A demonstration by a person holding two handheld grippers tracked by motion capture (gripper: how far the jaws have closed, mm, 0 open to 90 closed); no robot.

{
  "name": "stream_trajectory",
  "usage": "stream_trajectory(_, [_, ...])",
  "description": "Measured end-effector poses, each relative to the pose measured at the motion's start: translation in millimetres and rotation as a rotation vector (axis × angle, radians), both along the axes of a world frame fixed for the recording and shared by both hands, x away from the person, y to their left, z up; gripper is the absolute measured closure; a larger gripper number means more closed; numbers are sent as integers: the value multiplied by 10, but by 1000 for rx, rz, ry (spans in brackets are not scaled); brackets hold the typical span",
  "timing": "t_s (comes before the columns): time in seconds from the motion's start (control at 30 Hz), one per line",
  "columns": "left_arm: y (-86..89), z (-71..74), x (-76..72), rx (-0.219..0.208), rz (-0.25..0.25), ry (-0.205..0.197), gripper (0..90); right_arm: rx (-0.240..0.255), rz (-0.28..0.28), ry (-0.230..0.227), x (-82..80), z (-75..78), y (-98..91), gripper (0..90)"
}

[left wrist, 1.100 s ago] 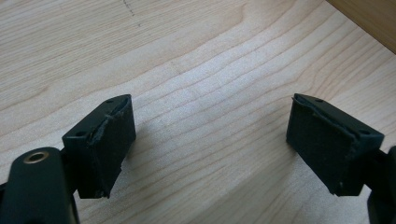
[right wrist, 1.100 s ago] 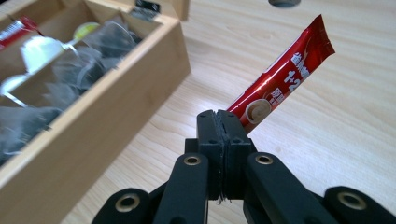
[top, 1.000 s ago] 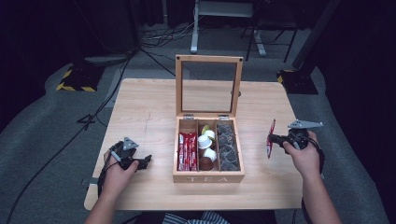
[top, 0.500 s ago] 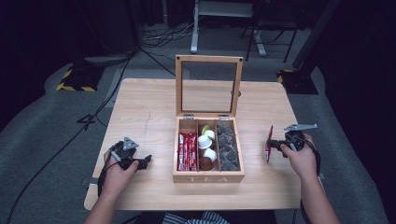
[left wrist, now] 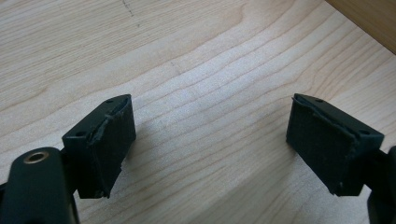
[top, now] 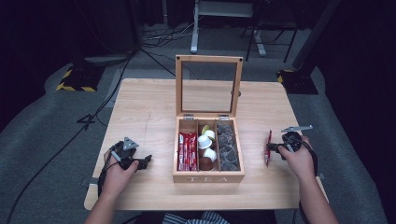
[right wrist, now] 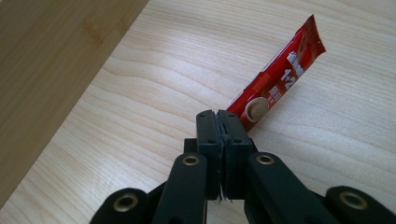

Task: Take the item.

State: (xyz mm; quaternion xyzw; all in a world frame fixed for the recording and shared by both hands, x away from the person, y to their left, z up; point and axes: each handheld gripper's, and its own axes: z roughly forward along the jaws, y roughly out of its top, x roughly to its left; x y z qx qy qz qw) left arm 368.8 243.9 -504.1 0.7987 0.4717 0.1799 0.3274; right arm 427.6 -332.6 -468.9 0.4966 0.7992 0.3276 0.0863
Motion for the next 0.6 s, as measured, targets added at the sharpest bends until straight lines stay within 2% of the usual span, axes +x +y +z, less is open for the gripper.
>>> stream_trajectory(0.07, [0,0,0,0,0,0,159,2,1,11,8,-23,1,817])
stream_trajectory(0.17, [0,0,0,0,0,0,159,-4,-4,-10,11,-21,-4,765])
stream_trajectory(0.37, [0,0,0,0,0,0,159,47,-29,-50,-19,78,-4,657])
stream_trajectory(0.5, [0,0,0,0,0,0,159,49,-22,-103,-46,173,29,607])
stream_trajectory(0.6, [0,0,0,0,0,0,160,63,-18,-159,-66,248,61,557])
